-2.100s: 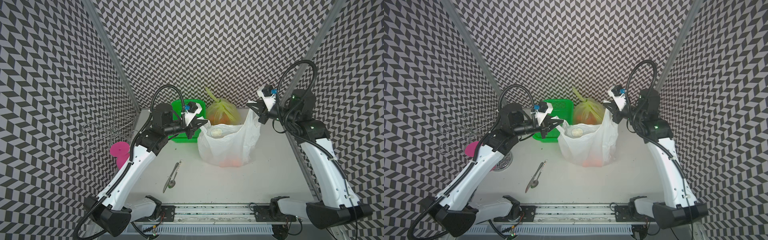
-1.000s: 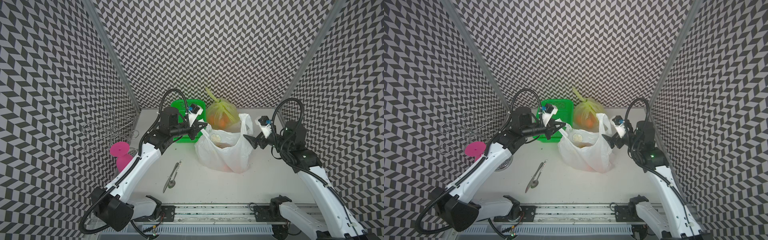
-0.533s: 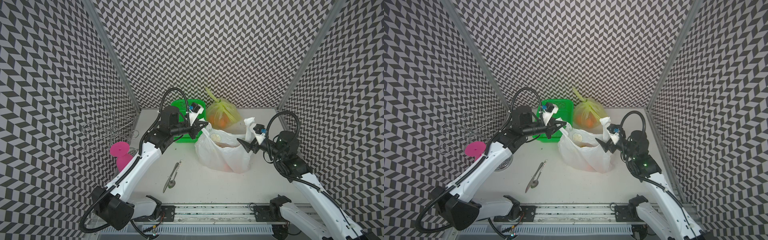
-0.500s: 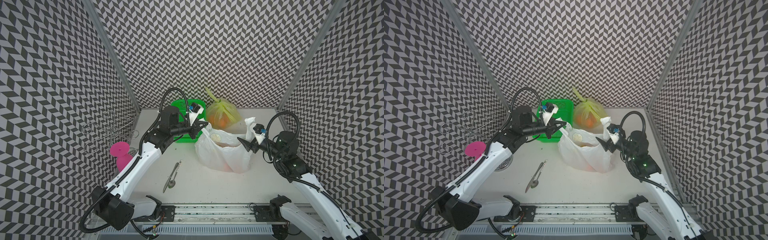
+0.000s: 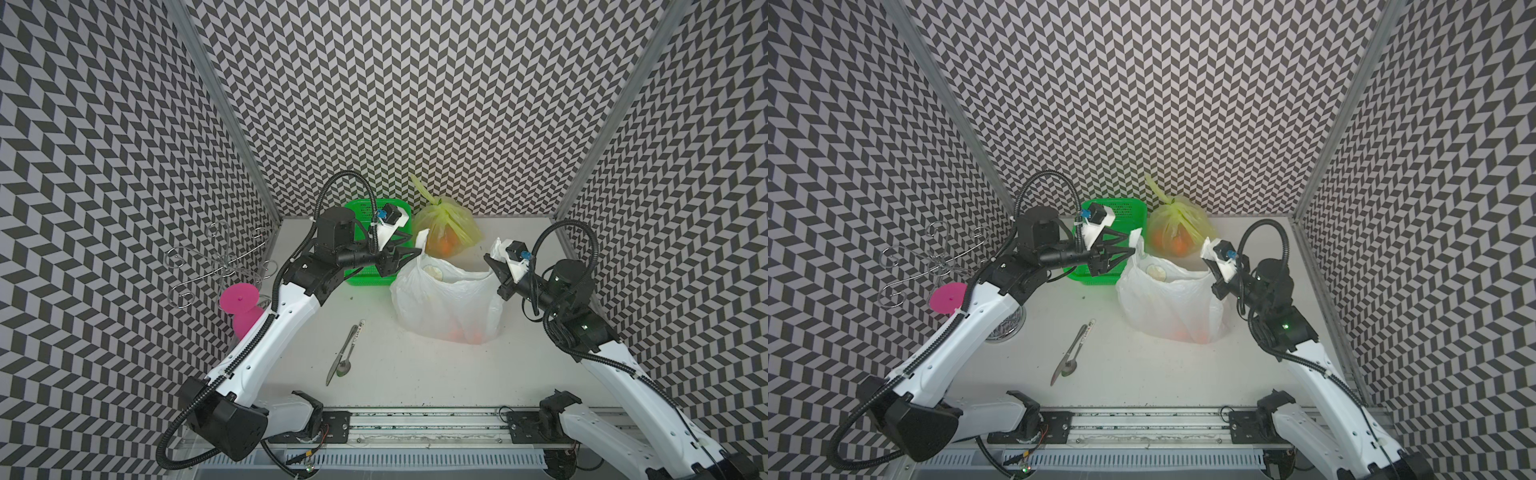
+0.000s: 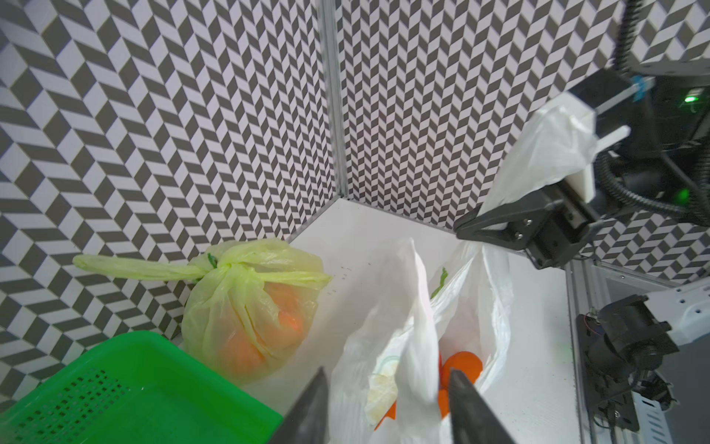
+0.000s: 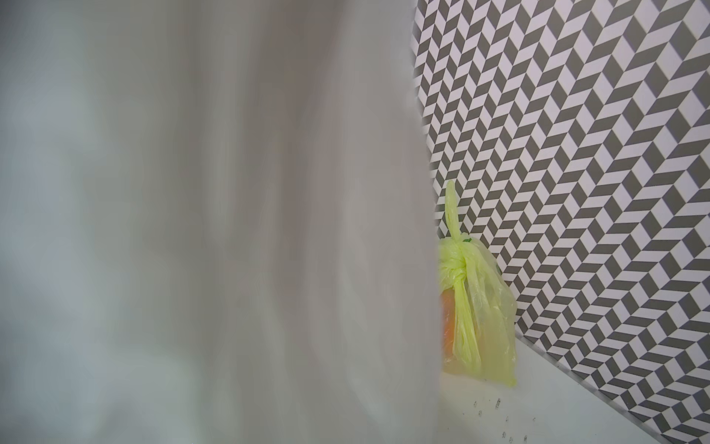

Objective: Place the oranges into plastic bags & tie knots
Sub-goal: Tie the plastic bag at the center of the board.

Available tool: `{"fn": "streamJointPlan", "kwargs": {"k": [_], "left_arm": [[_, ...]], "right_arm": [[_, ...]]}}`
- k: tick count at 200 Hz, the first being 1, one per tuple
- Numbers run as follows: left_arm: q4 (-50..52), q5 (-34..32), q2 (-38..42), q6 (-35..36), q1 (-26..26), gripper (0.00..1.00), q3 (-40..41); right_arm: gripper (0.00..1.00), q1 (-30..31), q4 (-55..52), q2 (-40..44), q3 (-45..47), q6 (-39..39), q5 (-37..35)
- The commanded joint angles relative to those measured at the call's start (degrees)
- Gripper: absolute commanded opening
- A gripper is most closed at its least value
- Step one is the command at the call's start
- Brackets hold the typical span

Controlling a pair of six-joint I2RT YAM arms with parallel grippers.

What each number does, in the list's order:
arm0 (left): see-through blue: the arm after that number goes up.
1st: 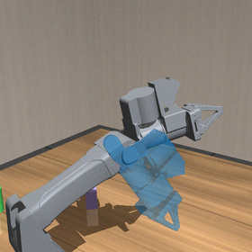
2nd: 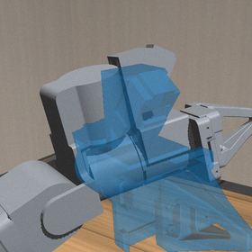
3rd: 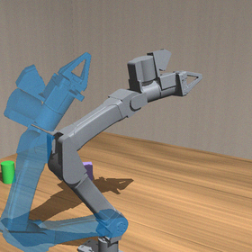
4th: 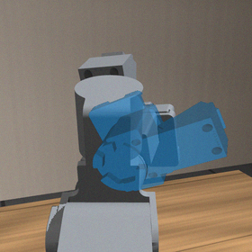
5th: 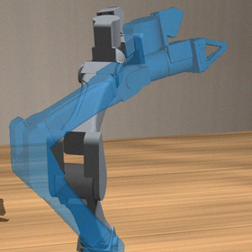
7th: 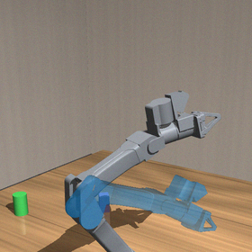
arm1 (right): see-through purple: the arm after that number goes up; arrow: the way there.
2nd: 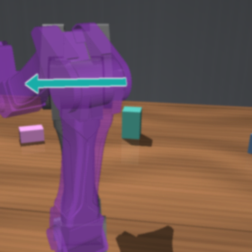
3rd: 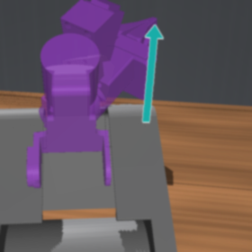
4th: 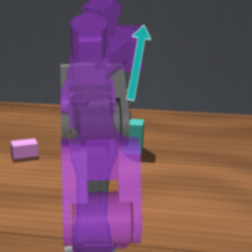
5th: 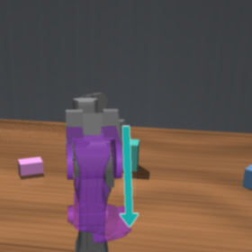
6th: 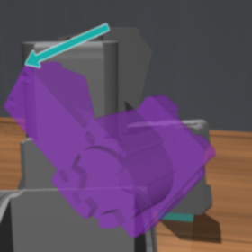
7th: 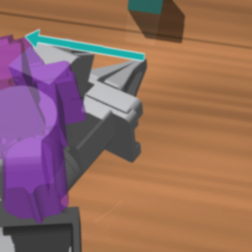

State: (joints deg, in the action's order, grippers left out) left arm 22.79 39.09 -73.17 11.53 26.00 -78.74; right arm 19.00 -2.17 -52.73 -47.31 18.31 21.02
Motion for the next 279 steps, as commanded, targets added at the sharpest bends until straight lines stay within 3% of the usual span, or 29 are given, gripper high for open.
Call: {"fn": "streamJointPlan", "kwargs": {"k": [1, 43, 67, 100, 159, 209, 279], "left_arm": [[4.7, 4.8, 3.5, 6.7, -2.0, 0.71, -1.7], [3.6, 8.3, 7.0, 14.9, -4.1, 0.86, 4.9], [3.8, 8.9, 3.3, 19.1, -4.4, 0.88, 4.7], [3.4, 15.9, -3.6, 21.8, -4.6, 0.90, 2.2], [-6.8, 22.5, -12.5, 16.5, -4.1, 0.90, 0.0], [-14.8, 23.3, -17.6, 10.9, -4.0, 0.88, -1.2], [-17.2, 29.1, -23.0, 6.6, -2.5, 0.86, -4.5]], "right_arm": [[0.00, -0.6, -0.2, -2.8, -4.3, -1.6, 1.7], [0.00, -2.1, -1.9, -5.8, -6.3, -3.1, 5.5], [0.00, -2.3, -2.4, -6.0, -6.2, -2.8, 5.5], [0.00, -2.5, -1.9, -5.1, -5.1, -2.5, 5.7], [0.00, -2.6, -1.3, -4.5, -4.0, -2.1, 6.4], [0.00, -2.7, -0.9, -4.2, -3.5, -2.0, 6.9], [0.00, -2.6, -0.6, -4.7, -3.3, -1.6, 7.2]]}}
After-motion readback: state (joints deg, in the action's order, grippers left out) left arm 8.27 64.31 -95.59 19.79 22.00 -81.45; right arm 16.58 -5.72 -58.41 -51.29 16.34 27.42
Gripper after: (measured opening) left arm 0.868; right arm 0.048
